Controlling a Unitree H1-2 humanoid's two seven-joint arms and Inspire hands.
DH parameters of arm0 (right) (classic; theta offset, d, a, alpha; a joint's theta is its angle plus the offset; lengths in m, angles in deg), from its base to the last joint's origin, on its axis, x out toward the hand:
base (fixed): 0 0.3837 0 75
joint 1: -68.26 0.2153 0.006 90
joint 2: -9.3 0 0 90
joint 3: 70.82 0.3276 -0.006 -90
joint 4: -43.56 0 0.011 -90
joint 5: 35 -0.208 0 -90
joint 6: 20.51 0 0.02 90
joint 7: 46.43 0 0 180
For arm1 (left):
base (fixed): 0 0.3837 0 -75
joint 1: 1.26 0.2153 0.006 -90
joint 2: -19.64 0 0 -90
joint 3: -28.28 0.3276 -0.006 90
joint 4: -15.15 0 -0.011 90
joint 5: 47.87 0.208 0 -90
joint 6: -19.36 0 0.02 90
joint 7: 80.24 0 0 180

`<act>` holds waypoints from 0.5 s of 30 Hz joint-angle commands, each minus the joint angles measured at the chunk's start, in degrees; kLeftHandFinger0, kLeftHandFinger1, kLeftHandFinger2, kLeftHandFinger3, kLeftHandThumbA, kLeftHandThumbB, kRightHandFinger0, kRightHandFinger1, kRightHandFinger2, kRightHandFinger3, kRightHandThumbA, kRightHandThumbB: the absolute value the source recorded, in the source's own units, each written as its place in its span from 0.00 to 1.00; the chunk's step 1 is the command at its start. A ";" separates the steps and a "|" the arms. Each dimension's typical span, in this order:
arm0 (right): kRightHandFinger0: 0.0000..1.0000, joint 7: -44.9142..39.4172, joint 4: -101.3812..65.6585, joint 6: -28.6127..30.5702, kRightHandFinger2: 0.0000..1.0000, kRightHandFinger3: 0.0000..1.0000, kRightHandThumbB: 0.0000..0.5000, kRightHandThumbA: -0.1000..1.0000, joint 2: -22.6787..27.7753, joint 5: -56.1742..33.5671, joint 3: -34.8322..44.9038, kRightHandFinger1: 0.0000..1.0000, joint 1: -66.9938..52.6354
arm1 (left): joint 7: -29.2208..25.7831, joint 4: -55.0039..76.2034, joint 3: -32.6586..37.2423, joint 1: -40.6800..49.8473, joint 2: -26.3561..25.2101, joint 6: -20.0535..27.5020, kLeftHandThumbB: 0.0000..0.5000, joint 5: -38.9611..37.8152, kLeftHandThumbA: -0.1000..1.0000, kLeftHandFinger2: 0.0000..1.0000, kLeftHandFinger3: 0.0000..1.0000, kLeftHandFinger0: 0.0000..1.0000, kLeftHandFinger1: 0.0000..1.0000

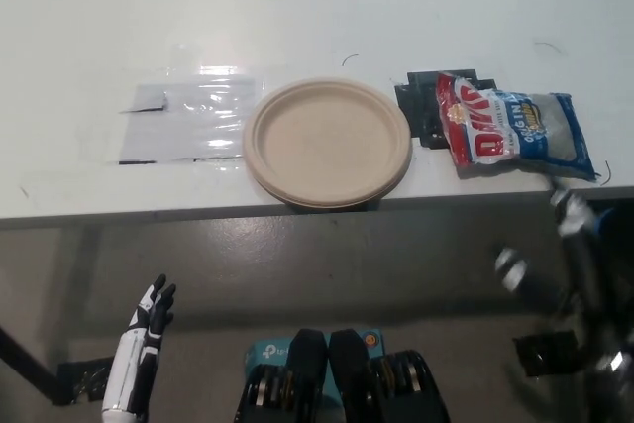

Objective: The robot picks up a small bag of sunflower seeds on the right hand side and take it to the empty plate on the left hand side then pours some sunflower seeds on to the plate.

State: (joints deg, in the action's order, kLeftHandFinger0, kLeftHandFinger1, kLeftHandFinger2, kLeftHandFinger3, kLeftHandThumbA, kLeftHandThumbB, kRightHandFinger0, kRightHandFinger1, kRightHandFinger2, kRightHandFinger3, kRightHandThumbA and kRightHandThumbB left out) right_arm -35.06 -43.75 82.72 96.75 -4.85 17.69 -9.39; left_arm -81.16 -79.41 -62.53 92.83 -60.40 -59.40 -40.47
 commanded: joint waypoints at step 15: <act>1.00 -1.70 19.56 -10.95 1.00 1.00 0.91 0.78 11.23 8.13 -3.91 1.00 21.86 | -2.16 0.79 -1.09 0.34 -0.05 6.16 0.05 1.39 1.00 1.00 1.00 1.00 1.00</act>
State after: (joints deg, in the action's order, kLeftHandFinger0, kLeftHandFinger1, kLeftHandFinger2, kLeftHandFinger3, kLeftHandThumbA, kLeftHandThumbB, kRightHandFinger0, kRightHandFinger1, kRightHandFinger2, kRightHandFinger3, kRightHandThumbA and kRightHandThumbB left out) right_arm -36.78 -26.07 73.72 106.05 1.16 14.70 8.42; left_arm -82.12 -79.44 -63.49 93.19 -60.25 -56.23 -39.86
